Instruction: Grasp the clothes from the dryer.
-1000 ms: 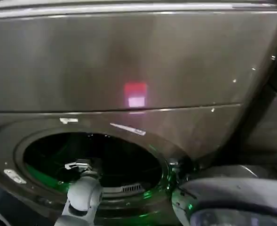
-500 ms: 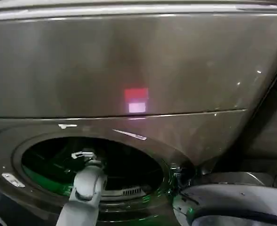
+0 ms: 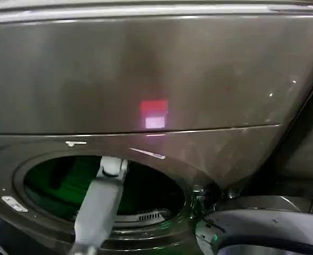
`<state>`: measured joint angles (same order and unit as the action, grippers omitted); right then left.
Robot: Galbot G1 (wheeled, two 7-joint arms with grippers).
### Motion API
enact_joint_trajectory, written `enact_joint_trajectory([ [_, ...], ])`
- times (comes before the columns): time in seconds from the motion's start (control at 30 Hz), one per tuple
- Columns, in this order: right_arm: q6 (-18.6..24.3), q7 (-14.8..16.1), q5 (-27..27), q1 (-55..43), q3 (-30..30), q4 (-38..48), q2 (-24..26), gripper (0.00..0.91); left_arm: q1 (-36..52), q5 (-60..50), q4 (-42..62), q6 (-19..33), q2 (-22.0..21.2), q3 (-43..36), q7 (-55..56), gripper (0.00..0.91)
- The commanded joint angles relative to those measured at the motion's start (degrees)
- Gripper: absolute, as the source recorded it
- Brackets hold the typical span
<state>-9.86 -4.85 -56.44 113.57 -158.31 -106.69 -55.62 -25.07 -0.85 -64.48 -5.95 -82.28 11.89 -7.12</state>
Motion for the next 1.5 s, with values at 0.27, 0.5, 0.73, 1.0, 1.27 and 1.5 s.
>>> enact_joint_trajectory([
  [0.27,0.16,-0.1,-0.01,-0.06,0.31,-0.8,-0.53,0.907,19.51,-16.54,31.1,6.59,0.91,-16.09,-41.87,0.907],
  [0.5,0.3,-0.05,0.09,0.12,0.11,-0.77,-0.95,0.907,27.05,-33.17,41.58,10.34,-1.65,-18.49,-50.41,0.907],
  [0.73,0.42,-0.07,0.5,-0.94,1.16,-1.36,-1.1,0.907,28.97,-38.71,45.57,5.85,-2.22,-18.87,-51.25,0.907],
  [1.0,0.79,0.01,1.53,-1.78,2.03,-1.67,-1.17,0.907,27.87,-40.88,45.79,7.9,-2.24,-18.87,-45.39,0.907],
  [1.27,0.98,0.06,1.69,-1.83,2.15,-1.23,-1.36,0.907,27.95,-41.29,46.08,9.29,-2.84,-19.25,-45.95,0.0],
  [1.5,0.97,-0.01,1.81,-1.98,2.48,-1.31,-1.36,0.907,26.84,-36.72,41.25,9.27,-1.5,-18.34,-45.42,0.0],
])
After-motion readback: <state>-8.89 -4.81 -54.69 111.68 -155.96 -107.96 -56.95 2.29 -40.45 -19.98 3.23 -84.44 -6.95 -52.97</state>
